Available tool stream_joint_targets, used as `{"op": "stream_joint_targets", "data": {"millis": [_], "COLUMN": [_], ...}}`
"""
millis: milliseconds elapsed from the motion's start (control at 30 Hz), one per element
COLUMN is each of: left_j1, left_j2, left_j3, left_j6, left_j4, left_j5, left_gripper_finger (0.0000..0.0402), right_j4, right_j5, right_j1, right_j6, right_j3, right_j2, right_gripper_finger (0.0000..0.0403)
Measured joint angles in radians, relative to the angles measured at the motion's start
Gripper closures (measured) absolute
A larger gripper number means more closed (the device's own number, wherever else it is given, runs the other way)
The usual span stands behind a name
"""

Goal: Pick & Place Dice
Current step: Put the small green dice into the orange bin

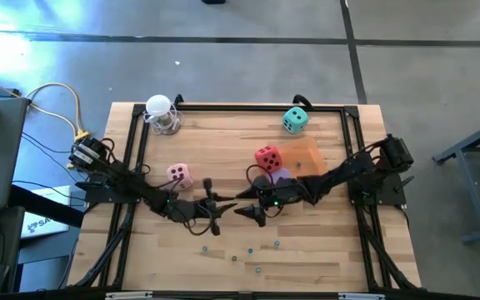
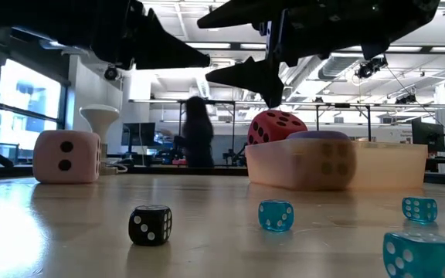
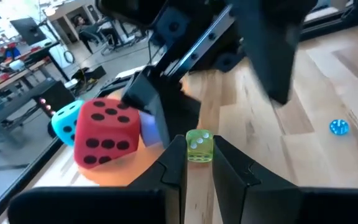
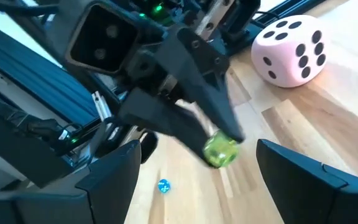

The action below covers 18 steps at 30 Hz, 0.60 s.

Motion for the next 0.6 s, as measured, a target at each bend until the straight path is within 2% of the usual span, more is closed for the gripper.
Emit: {"op": "stream_joint_targets", "data": {"millis": [333,600], "left_j1": [0.024,0.024], "left_j2": [0.002,0.003], "left_j3": [0.000,0.000], "left_j6": [0.066,0.160], "left_j4": [0.017,0.016], "left_j5": [0.035,0.057], "left_gripper_finger": [0.0359,0.0359], "right_j4": [0.002,0.001], "right_j5": [0.001,0.004], "right_j1": [-0.006,-0.013], "right_j6": [0.000,-0.003], "right_j3": [0.000,0.000], "right_j2": [0.000,0.000], "right_gripper_finger": [0.0097,0.0147]}}
